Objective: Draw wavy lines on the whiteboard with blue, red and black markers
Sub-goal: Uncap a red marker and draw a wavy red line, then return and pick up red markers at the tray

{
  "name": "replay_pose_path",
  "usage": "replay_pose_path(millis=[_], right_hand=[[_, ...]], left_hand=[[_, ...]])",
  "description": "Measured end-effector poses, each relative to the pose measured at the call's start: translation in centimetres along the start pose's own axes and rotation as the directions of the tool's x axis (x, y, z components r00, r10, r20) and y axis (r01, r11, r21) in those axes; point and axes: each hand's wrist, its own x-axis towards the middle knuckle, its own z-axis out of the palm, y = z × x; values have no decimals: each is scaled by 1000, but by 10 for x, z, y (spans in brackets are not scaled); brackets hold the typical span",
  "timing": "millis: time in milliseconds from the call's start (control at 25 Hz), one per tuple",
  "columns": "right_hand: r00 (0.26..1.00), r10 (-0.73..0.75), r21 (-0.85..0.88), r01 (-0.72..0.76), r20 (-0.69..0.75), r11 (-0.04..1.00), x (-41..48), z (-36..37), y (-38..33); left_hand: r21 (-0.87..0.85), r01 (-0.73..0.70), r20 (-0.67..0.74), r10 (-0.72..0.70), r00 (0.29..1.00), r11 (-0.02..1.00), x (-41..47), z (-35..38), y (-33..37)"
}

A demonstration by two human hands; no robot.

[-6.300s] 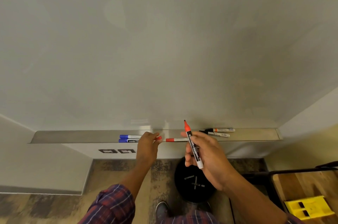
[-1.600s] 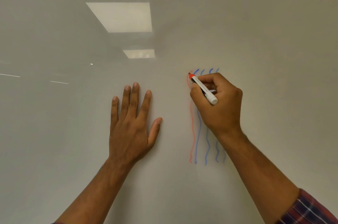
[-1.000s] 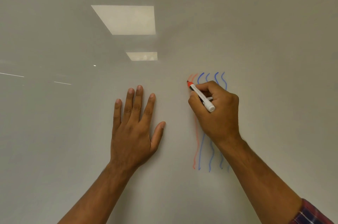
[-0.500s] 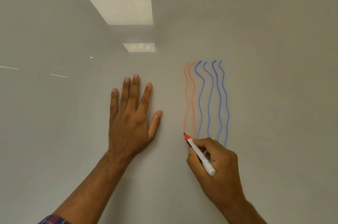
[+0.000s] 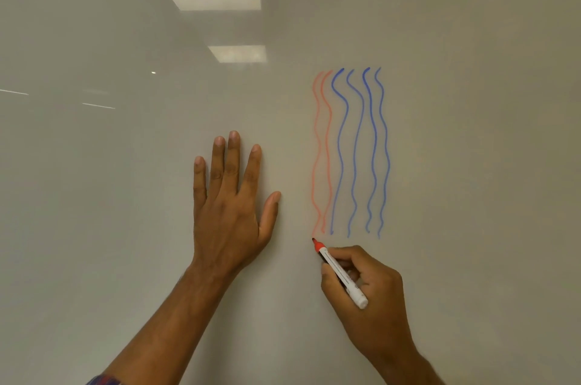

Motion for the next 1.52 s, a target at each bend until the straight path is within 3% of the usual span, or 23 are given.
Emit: replay_pose_path(millis=[360,520,680,840,1000,1200,1320,1520], right_hand=[[971,216,318,-239,106,918,-30,-32,11],[937,295,342,-343,188,875,-61,-44,31],[856,411,282,-497,314,821,-95,-56,57],[719,547,235,-674,429,701,-135,-69,82],[571,682,169,-808,457,564,-172,-84,105],[381,796,17,-905,470,424,-215,-101,127],[301,824,-51,-928,481,369,-235,-108,138],[237,840,-95,-942,488,321,-253,-117,150]], left_hand=[[-114,162,101,-151,983,980,-103,-6,51],[-150,297,171,-271,947,943,-155,-9,81],[-175,382,286,-325,901,907,-204,-9,112],[-210,481,399,-375,837,851,-263,-12,142],[-204,638,631,-399,665,742,-331,-11,170],[-85,710,853,-316,415,699,-417,-2,186],[55,690,919,-306,247,722,-454,-1,192],[132,523,966,-227,123,842,-498,8,191]])
